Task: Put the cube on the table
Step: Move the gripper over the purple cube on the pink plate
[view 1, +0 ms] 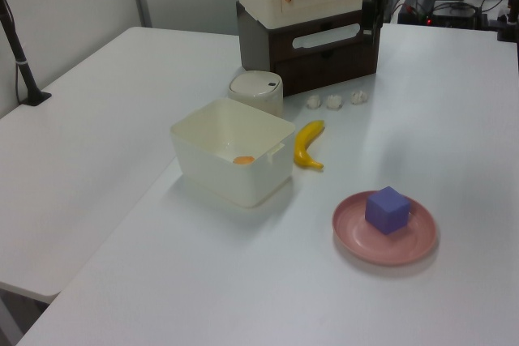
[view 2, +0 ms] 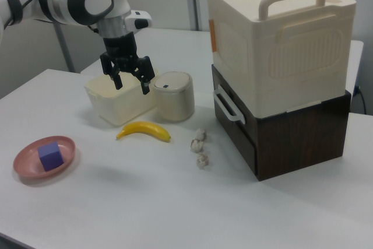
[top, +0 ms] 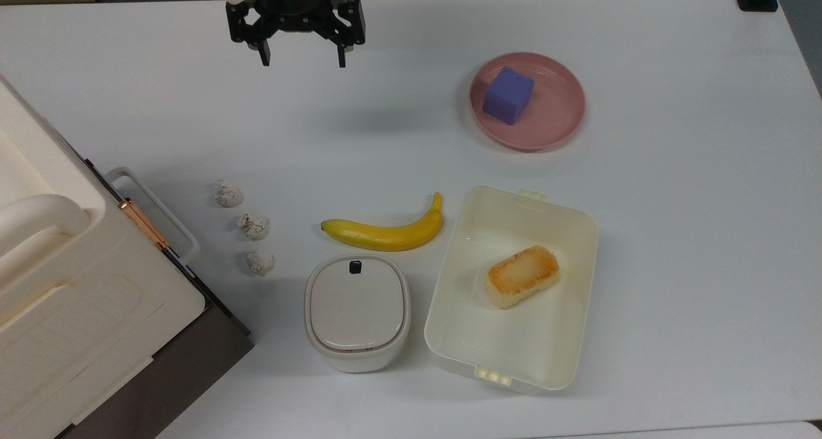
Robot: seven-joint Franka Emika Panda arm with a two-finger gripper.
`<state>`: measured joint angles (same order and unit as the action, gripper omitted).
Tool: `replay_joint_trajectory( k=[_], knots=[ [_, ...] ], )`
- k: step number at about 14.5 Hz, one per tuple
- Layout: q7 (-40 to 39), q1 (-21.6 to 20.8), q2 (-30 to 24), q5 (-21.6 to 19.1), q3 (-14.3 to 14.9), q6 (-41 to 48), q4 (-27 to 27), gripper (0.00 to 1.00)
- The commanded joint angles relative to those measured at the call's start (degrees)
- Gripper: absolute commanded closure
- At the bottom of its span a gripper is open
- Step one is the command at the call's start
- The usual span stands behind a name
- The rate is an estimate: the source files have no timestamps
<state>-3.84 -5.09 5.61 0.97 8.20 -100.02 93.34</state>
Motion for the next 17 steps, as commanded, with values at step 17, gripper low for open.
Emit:
replay_joint_trajectory(
  k=[17],
  knots=[
    [-3.3, -6.9, -0.1, -0.5, -0.5, 2.0, 5.8, 0.00]
  ],
)
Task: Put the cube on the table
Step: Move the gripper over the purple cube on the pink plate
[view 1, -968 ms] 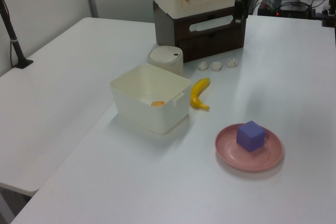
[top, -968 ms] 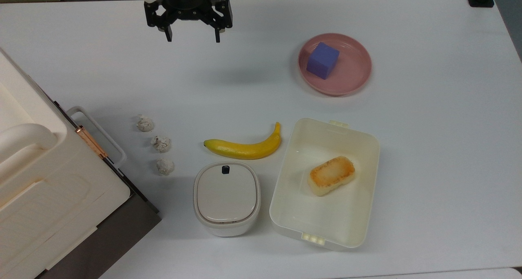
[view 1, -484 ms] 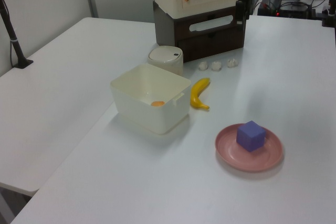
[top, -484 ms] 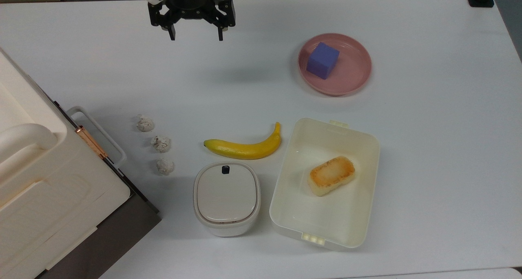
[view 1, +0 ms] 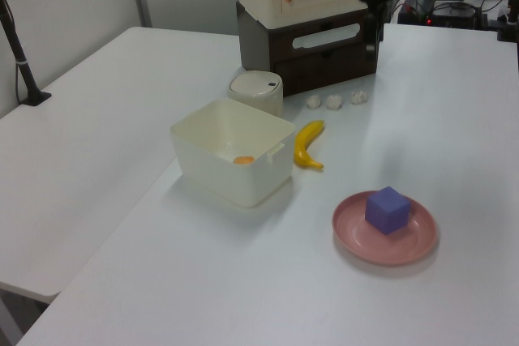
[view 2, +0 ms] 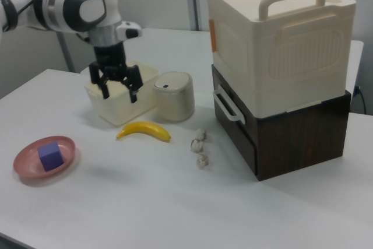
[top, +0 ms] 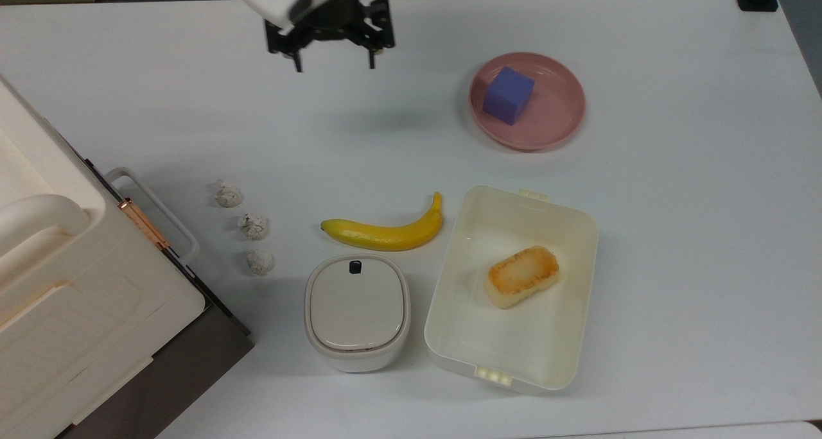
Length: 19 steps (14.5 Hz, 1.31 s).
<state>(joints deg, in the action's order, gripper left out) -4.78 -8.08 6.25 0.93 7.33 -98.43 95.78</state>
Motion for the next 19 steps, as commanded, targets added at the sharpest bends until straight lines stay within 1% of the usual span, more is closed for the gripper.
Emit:
replay_joint_trajectory(
  k=[1, 3, 5, 7, 9, 11, 12, 13, 15, 16, 18, 19],
  knots=[
    [-3.5, -5.5, -0.7, -0.6, 0.4, 0.4, 3.9, 0.00],
    [-5.9, -8.3, -0.7, -0.8, 0.4, -0.1, 5.6, 0.00],
    [-7.9, -11.9, -0.5, -1.4, 0.4, -3.8, 8.7, 0.00],
    [-8.0, -14.8, 0.4, -1.3, 0.1, -6.9, 11.3, 0.00],
    [-8.6, -16.6, 1.8, -0.8, -1.3, -8.0, 12.7, 0.00],
    [-10.1, -18.8, 2.0, -0.8, -2.1, -9.6, 15.0, 0.00],
    [-11.1, -19.5, 1.9, -0.7, -2.4, -9.7, 15.9, 0.00],
    [-11.3, -20.4, 1.9, -0.7, -4.1, -9.9, 17.0, 0.00],
    [-10.6, -21.7, 2.0, -0.6, -5.7, -11.9, 18.1, 0.00],
    [-10.0, -22.5, 2.5, -0.4, -7.1, -12.4, 18.3, 0.00],
    [-7.4, -22.5, 5.0, 1.6, -8.4, -12.9, 17.9, 0.01],
    [-6.7, -22.3, 5.7, 2.8, -8.4, -14.3, 17.8, 0.01]
  ],
)
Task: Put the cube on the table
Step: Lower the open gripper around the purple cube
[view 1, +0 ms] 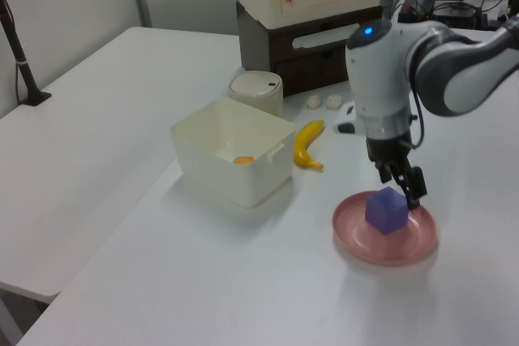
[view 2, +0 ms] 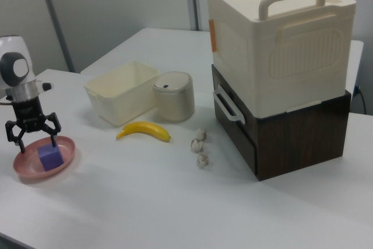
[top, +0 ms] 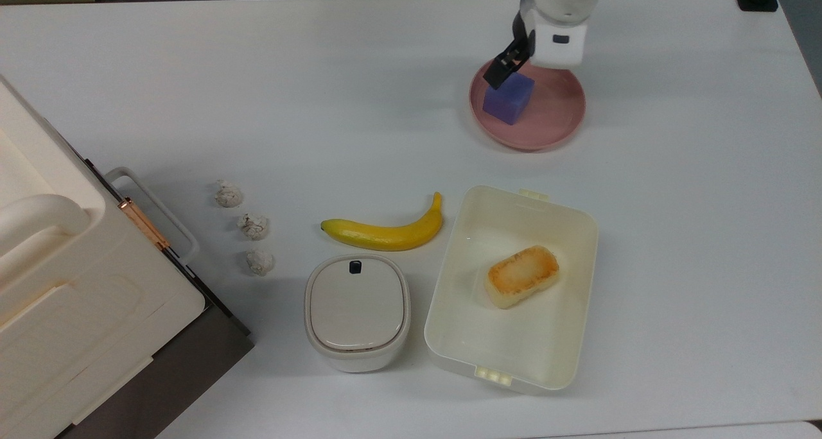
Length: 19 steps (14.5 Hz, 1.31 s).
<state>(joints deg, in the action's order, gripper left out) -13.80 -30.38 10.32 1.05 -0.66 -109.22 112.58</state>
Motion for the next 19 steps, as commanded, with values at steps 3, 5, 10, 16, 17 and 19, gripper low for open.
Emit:
replay_joint_trajectory(
  k=[3, 5, 10, 16, 17, 19],
  knots=[
    [2.8, 0.2, 3.6, 4.9, -0.4, -6.3, 0.8, 0.02],
    [2.8, 0.1, 3.7, 6.3, -0.4, -6.3, 0.8, 0.05],
    [2.8, 0.6, 5.2, 8.9, -1.5, -6.4, 0.7, 0.52],
    [2.7, 1.5, 5.5, 9.5, -1.5, -6.6, -0.1, 0.87],
    [2.8, 1.6, 5.6, 9.5, -1.5, -6.7, -0.1, 0.87],
    [3.1, 1.7, 5.5, 9.4, -1.5, -6.7, -0.3, 0.69]
  ],
)
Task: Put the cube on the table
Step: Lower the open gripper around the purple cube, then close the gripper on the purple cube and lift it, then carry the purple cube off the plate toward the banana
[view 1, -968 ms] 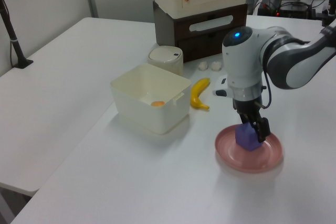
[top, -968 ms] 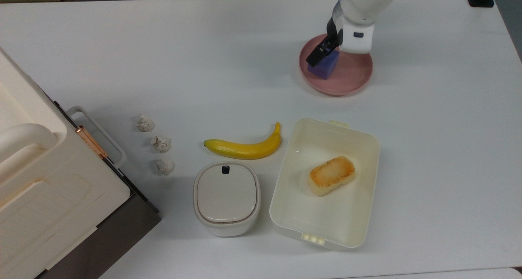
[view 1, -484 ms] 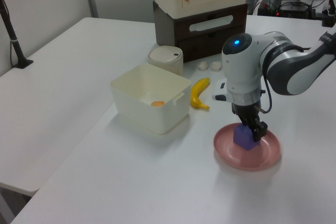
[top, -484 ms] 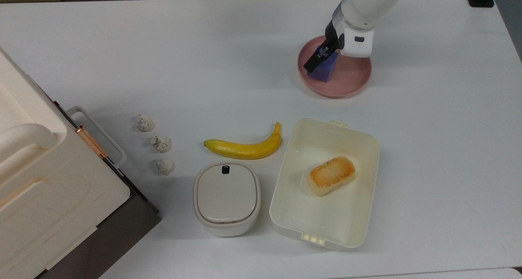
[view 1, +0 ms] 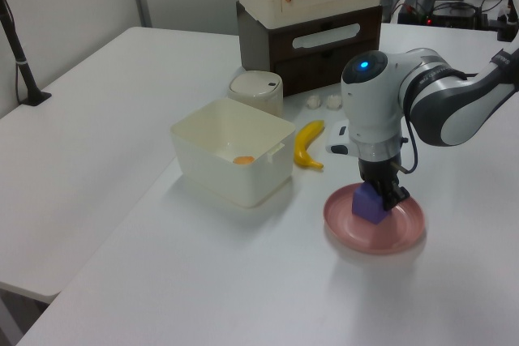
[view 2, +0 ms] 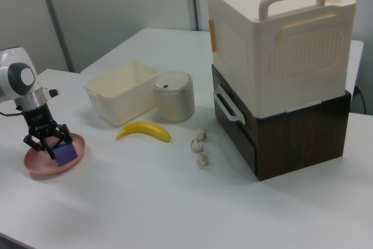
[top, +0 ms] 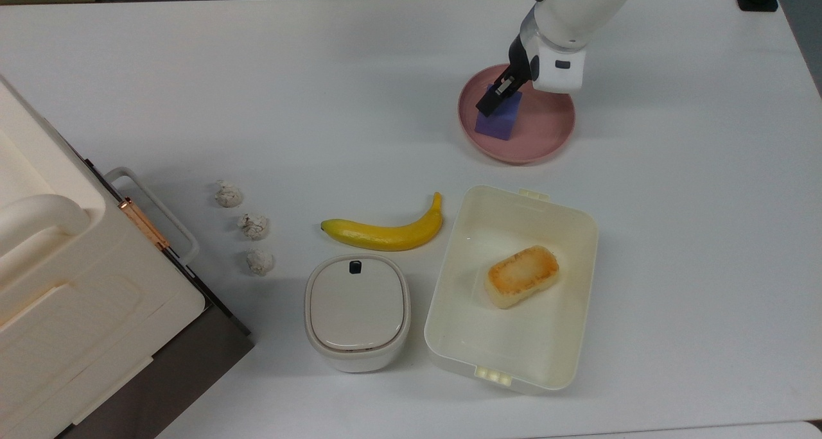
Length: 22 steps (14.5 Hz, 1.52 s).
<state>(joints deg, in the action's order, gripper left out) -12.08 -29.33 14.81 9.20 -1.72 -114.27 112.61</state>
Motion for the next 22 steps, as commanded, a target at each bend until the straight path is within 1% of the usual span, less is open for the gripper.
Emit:
replay_joint_trajectory(
  k=[1, 2, 4, 6, 7, 9, 11, 13, 16, 18, 19, 20, 21, 22],
  knots=[
    [3.3, 0.7, 1.0, 1.1, -0.4, -1.6, -1.1, 0.04],
    [4.8, 1.2, 0.8, 1.2, -0.4, -1.6, -1.7, 0.00],
    [3.8, 1.8, 0.6, 2.0, -0.4, -1.6, -3.2, 0.00],
    [3.5, 2.0, 0.7, 6.5, 0.1, -1.7, -4.8, 0.00],
    [3.2, 2.3, 0.7, 7.7, 0.1, -2.4, -4.8, 0.00],
    [1.6, 3.0, 0.7, 8.4, 1.0, -5.0, -4.9, 0.00],
    [-0.6, 3.0, 1.1, 8.4, 3.0, -5.8, -6.0, 0.00],
    [-0.6, 3.1, 1.7, 8.4, 4.4, -7.4, -6.0, 0.00],
    [0.2, 4.2, 3.2, 7.9, 5.0, -8.9, -6.0, 0.00],
    [4.3, 4.7, 4.3, 7.2, 4.9, -9.4, -6.0, 0.00],
    [10.3, 4.7, 5.2, 5.7, 4.9, -11.6, -5.9, 0.00],
    [14.1, 4.6, 5.6, 4.6, 4.9, -13.2, -5.7, 0.00],
    [17.6, 4.5, 5.9, 3.8, 4.6, -13.8, -5.6, 0.00],
    [18.7, 4.5, 5.9, 3.1, 4.6, -13.8, -5.6, 0.00]
  ],
)
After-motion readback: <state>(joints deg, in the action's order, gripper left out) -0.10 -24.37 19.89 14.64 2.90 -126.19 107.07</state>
